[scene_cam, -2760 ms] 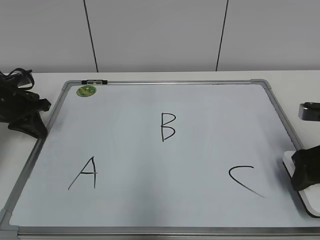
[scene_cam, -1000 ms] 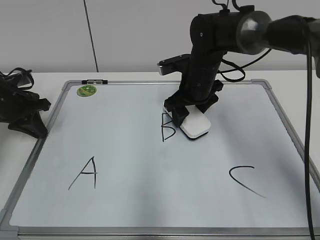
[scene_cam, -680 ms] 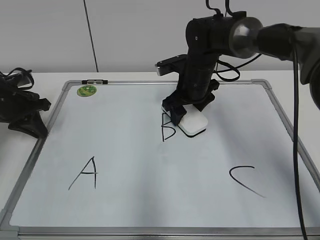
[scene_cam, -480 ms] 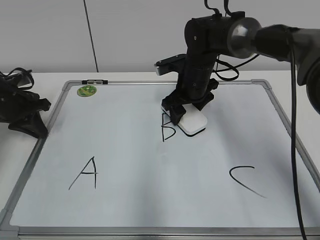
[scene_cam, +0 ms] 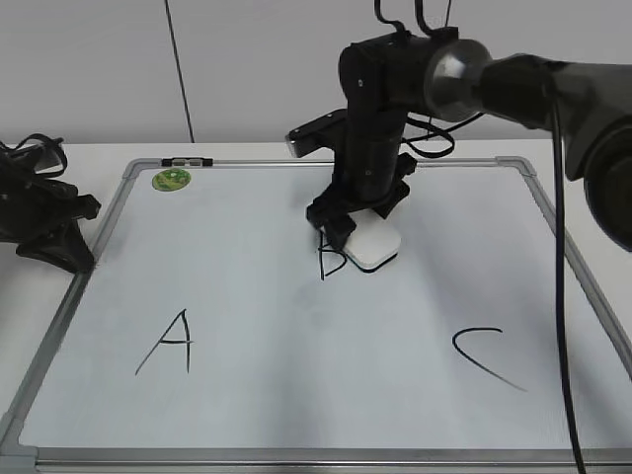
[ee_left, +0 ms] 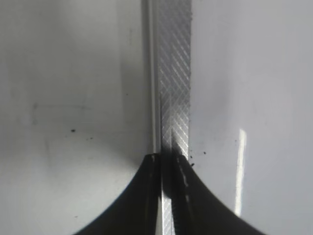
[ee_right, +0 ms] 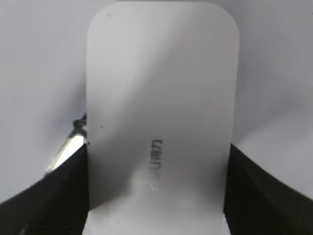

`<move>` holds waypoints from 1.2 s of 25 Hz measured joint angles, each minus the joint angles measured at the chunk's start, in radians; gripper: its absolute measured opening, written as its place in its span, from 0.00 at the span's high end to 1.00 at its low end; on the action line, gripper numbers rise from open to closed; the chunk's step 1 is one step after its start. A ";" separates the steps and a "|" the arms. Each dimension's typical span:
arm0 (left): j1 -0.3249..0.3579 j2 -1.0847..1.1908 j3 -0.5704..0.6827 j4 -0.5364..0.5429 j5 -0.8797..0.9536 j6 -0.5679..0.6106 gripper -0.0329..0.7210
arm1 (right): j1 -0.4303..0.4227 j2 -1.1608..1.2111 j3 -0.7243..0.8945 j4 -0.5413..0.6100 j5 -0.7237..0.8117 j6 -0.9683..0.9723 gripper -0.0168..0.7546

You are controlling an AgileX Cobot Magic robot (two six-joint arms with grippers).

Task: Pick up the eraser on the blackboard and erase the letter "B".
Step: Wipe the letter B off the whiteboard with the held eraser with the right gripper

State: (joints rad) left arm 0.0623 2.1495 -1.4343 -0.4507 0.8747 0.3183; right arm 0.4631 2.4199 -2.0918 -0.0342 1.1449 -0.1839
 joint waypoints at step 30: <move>0.000 0.000 0.000 0.004 0.000 0.000 0.92 | 0.136 0.003 -0.004 -0.050 0.020 0.039 0.28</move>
State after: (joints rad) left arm 0.0623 2.1495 -1.4343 -0.4467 0.8747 0.3183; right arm 0.5991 2.4229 -2.0955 -0.0845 1.1645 -0.1450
